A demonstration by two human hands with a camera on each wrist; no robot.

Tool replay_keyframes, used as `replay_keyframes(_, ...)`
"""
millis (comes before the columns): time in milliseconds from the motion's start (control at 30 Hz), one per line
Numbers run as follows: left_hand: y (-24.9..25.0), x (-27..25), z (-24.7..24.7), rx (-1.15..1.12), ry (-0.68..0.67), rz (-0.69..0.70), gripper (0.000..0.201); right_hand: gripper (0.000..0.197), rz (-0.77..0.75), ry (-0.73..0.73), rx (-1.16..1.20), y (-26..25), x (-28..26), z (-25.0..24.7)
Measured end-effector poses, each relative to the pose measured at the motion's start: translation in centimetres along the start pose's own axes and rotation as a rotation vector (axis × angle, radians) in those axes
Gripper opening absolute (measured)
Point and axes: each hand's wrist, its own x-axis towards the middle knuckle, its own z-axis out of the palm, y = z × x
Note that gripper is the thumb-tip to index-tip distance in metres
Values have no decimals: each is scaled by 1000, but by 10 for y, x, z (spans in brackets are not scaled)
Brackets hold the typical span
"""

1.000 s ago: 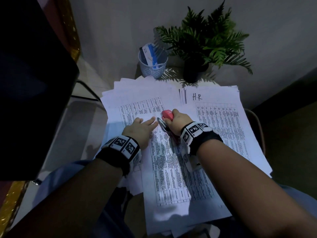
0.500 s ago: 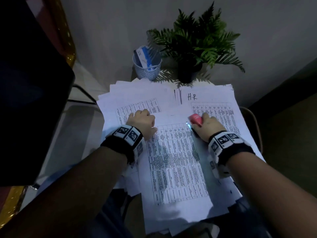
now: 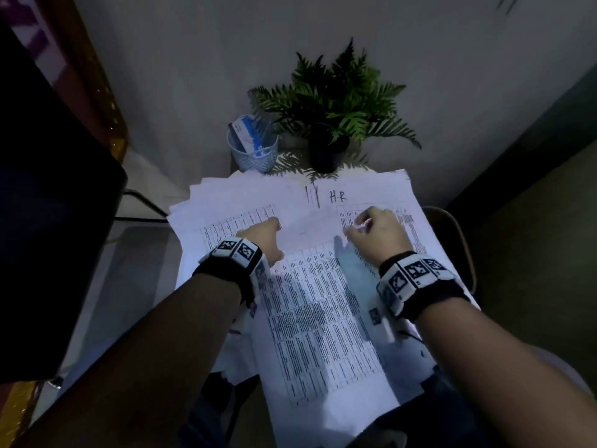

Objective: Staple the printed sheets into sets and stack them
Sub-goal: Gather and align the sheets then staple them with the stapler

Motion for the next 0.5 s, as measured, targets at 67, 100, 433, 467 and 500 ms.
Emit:
replay_keyframes(67, -1, -11, -7, -123, 21, 18, 50, 16, 10, -129, 175, -13, -13, 5)
replay_keyframes(100, -2, -17, -11, -174, 43, 34, 54, 15, 24, -166, 265, -19, -18, 8)
replay_keyframes(433, 12, -98, -28, -431, 186, 239, 44, 23, 134, -199, 706, -56, -70, -23)
replay_keyframes(467, 13, -104, -28, -431, 199, 253, 45, 22, 138, -191, 714, -56, -76, -27)
replay_keyframes(500, 14, -110, -28, -433, 213, 263, 44, 21, 144, -190, 716, -57, -82, -31)
